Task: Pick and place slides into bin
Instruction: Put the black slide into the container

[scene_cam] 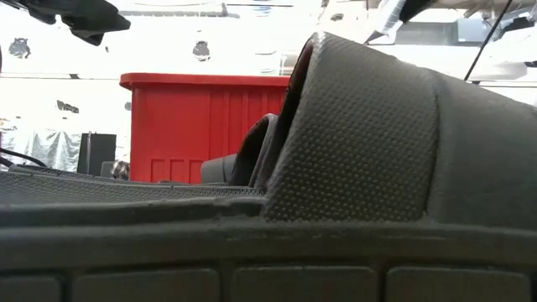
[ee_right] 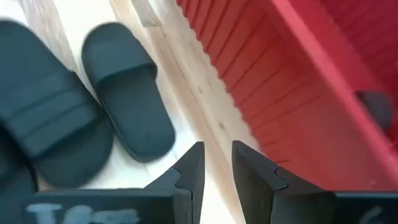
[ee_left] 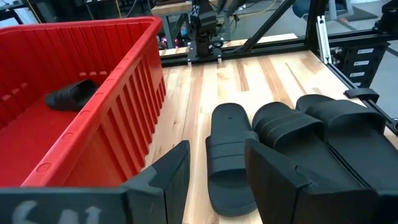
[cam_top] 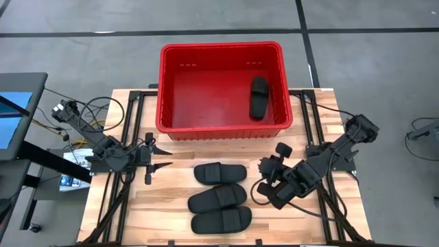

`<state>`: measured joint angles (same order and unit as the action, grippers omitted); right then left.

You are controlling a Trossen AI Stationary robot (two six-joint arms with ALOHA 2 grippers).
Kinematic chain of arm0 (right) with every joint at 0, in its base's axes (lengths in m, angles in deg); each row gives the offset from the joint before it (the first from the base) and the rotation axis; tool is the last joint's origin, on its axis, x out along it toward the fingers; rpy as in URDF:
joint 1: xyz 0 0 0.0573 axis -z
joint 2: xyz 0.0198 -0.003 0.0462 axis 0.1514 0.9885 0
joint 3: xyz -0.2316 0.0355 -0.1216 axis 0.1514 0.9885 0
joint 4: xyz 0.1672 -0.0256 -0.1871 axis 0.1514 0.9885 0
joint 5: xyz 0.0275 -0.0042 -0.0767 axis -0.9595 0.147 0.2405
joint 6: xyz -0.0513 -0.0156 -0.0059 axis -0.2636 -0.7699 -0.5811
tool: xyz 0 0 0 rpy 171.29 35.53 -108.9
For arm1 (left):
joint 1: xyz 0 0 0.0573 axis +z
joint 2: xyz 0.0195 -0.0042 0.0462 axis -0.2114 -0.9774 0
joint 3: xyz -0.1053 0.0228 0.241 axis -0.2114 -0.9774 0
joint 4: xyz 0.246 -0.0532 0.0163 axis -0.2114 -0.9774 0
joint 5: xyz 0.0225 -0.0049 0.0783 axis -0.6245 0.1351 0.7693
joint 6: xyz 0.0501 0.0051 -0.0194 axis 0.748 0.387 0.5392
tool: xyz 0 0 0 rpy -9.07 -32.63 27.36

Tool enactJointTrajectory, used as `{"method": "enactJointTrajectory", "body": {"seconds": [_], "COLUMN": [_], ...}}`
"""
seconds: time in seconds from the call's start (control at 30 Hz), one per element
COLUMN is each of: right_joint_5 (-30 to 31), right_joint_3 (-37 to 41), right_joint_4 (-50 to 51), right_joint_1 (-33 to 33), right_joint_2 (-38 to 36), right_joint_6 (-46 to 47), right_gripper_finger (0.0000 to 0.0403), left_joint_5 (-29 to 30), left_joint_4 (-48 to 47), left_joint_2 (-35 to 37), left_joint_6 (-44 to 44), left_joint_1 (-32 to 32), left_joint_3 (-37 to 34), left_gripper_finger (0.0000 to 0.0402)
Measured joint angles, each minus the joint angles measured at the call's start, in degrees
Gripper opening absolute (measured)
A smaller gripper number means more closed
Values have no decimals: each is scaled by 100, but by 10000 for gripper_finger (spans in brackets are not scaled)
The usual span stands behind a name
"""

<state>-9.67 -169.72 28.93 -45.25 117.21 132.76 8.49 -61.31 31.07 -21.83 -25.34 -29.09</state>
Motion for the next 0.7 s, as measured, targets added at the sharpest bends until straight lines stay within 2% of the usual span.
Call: {"method": "enactJointTrajectory", "body": {"seconds": [0.17,0.33,0.7], "right_joint_5": [50,301,145], "right_joint_3": [720,1061,1145], "right_joint_4": [-786,-1127,-1077], "right_joint_1": [-8,34,53], "right_joint_2": [-87,200,884], "right_joint_6": [820,1753,3120], "right_gripper_finger": [72,72,72], "left_joint_5": [-1,33,39], "left_joint_4": [-10,-13,-164], "left_joint_2": [-2,0,-2], "left_joint_6": [13,181,188], "left_joint_1": [0,0,0], "left_joint_3": [0,0,0], "left_gripper_finger": [144,144,144]}}
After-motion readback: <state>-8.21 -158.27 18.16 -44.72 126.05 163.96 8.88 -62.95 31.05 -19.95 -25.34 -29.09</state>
